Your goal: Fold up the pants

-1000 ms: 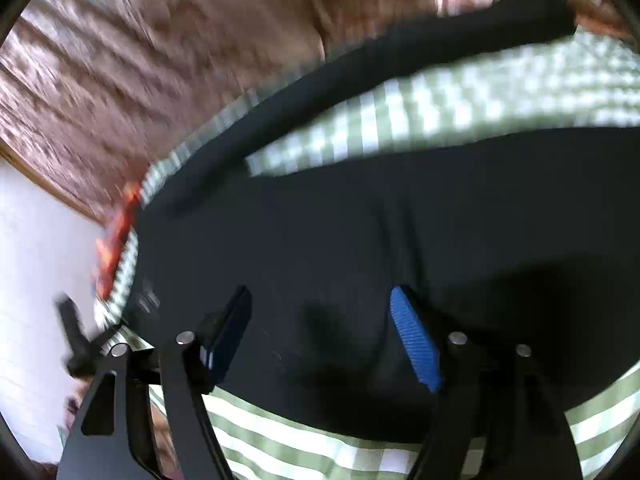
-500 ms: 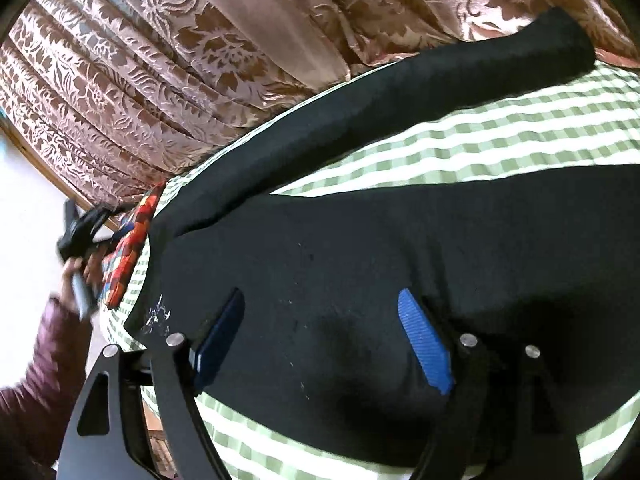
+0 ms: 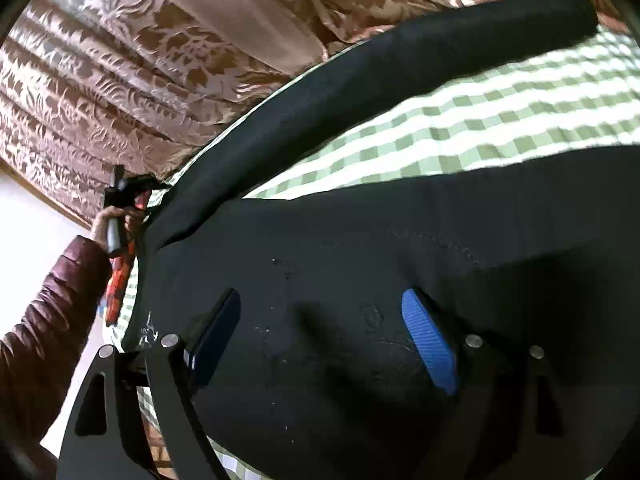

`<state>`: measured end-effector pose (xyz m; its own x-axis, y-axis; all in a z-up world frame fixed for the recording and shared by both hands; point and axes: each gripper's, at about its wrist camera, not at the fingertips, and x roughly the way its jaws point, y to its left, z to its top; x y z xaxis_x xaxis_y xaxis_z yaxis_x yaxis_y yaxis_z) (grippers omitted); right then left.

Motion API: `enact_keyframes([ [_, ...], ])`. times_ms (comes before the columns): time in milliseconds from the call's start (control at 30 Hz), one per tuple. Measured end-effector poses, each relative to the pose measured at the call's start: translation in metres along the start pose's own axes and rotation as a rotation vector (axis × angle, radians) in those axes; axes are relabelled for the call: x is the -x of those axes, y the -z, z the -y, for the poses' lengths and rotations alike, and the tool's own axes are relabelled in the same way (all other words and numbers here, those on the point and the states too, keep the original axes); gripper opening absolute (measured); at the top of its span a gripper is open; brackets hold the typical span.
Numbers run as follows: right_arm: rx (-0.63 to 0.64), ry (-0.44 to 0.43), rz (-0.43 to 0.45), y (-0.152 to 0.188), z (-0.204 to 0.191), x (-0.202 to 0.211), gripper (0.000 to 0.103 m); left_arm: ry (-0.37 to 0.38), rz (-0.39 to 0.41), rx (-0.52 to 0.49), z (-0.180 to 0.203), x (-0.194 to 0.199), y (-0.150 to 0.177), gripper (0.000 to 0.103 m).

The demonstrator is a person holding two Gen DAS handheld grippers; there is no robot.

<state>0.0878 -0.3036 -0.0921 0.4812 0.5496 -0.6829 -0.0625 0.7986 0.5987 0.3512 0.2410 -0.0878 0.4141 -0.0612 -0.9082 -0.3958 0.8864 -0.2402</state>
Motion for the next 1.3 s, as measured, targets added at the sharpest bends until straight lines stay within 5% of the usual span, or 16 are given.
enact_keyframes([
  [67,-0.002,0.002,0.002,0.0,0.001,-0.001,0.083,-0.032,-0.015,0.007,-0.001,-0.013,-0.003,0.051],
  [133,0.009,0.013,-0.001,-0.001,-0.001,-0.002,0.083,-0.037,0.027,-0.05,0.006,-0.012,-0.002,0.012],
  [167,0.013,0.017,-0.001,0.0,-0.002,-0.003,0.083,-0.019,0.05,-0.093,0.013,-0.007,0.001,0.009],
  [233,0.012,0.019,0.0,-0.001,-0.002,-0.003,0.083,-0.024,0.162,-0.188,0.026,0.017,0.013,0.008],
  [367,0.016,0.032,0.006,-0.001,-0.006,-0.001,0.083,0.173,0.347,-0.258,0.027,0.086,0.046,0.008],
  [567,0.029,0.019,0.009,-0.005,-0.015,0.001,0.08,0.387,0.463,-0.433,0.018,0.178,0.118,0.008],
  [767,0.035,-0.055,-0.013,-0.025,-0.029,-0.002,0.067,0.54,0.444,-0.581,-0.002,0.222,0.214,0.008],
  [933,0.001,-0.128,-0.036,-0.056,-0.042,-0.016,0.058,0.593,0.399,-0.584,-0.033,0.228,0.271,0.007],
  [1133,-0.12,-0.189,-0.009,-0.116,-0.052,-0.041,0.058,0.608,0.368,-0.558,-0.06,0.225,0.302,0.007],
  [1300,-0.27,-0.125,0.009,-0.156,-0.032,-0.069,0.058,0.609,0.354,-0.556,-0.07,0.223,0.309,0.007],
])
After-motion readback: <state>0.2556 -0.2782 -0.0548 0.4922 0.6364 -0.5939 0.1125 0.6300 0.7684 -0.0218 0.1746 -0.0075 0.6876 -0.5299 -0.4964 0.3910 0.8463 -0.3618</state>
